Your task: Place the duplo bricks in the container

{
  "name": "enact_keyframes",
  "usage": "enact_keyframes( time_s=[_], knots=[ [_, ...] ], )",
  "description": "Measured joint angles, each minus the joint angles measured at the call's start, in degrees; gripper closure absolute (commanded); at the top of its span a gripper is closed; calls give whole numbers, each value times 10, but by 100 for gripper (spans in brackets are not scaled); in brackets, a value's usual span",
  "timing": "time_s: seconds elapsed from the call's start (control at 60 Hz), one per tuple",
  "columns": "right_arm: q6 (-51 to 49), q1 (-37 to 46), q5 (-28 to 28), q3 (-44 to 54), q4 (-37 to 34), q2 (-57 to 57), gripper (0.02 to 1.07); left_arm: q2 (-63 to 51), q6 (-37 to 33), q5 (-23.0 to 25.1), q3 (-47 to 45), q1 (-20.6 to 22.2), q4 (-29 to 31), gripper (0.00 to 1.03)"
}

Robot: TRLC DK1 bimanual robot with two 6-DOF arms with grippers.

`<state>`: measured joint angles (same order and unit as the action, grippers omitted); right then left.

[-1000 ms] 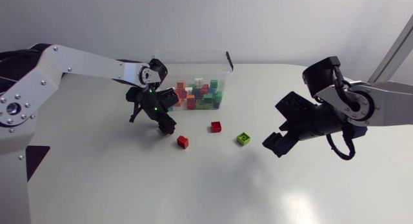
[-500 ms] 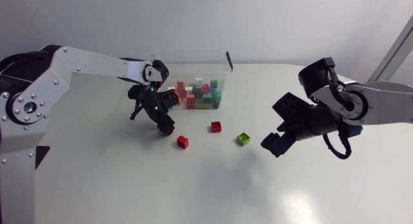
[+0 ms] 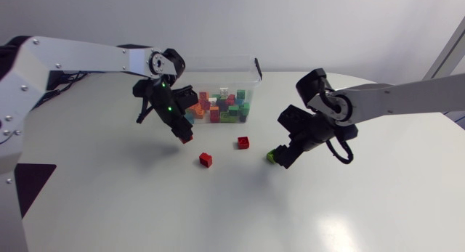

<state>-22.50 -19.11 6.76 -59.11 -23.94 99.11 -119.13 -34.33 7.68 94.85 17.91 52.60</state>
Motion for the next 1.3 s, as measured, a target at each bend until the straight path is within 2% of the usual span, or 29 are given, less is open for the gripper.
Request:
enact_keyframes(
  time_s=[0.333,0.483,0.583,0.6,0.617,0.683,0.75,1.017,1.3],
  knots=[
    [15,-7,-14,-59,10,113,21,149,25,14,-19,20,5,71],
    [15,-18,-24,-70,14,125,37,157,45,28,-1,20,-3,71],
    [15,-22,-27,-76,15,130,61,157,64,30,5,18,-35,70],
    [15,-22,-28,-77,15,131,62,157,69,31,7,17,-43,70],
    [15,-23,-30,-78,15,131,68,157,71,31,7,16,-47,70],
    [16,-23,-35,-80,14,133,77,157,88,30,10,10,-72,69],
    [17,-23,-36,-82,5,133,81,155,104,30,15,3,-96,69],
    [17,-20,-36,-88,-40,108,82,115,170,30,44,-18,-194,68],
    [23,-39,-35,-113,-70,20,82,32,229,30,102,-20,-252,63]
  ],
)
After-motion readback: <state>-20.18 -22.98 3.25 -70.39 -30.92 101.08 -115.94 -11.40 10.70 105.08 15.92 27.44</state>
